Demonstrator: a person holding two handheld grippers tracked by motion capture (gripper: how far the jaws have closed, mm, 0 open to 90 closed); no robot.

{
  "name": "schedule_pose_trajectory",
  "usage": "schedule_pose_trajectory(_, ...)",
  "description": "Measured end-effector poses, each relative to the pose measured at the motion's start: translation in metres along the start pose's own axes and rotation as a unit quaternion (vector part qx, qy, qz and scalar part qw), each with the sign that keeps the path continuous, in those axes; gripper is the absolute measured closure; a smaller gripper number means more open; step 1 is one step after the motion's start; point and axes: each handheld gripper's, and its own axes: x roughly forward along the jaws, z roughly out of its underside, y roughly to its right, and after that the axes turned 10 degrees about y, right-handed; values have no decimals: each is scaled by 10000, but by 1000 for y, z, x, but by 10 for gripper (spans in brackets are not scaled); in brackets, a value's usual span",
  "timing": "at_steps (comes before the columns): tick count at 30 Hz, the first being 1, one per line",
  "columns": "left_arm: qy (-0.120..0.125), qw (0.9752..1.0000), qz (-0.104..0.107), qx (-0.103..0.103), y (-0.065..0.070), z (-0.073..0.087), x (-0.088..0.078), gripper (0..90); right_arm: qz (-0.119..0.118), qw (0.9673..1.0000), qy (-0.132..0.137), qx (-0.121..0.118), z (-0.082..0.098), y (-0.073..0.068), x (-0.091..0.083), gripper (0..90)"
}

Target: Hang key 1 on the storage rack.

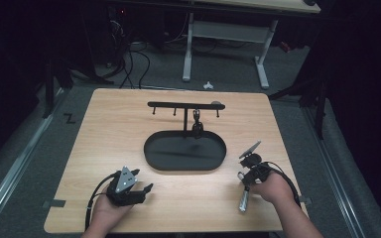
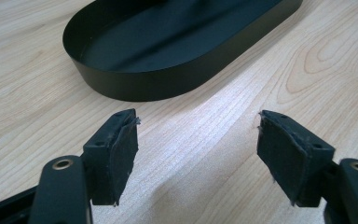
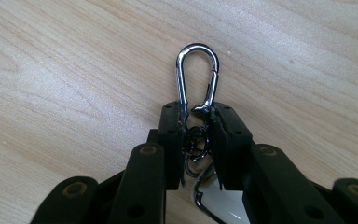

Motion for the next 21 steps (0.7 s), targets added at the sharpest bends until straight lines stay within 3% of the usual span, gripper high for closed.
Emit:
schedule_pose_trajectory(9,-20,10000,15,5,0,0,1,295,-115,9998,57,140,-1,2,-2,753)
schedule_pose_trajectory(21,-23,10000,24,1,1,0,1,295,-244,9994,248,16,-4,2,-17,754)
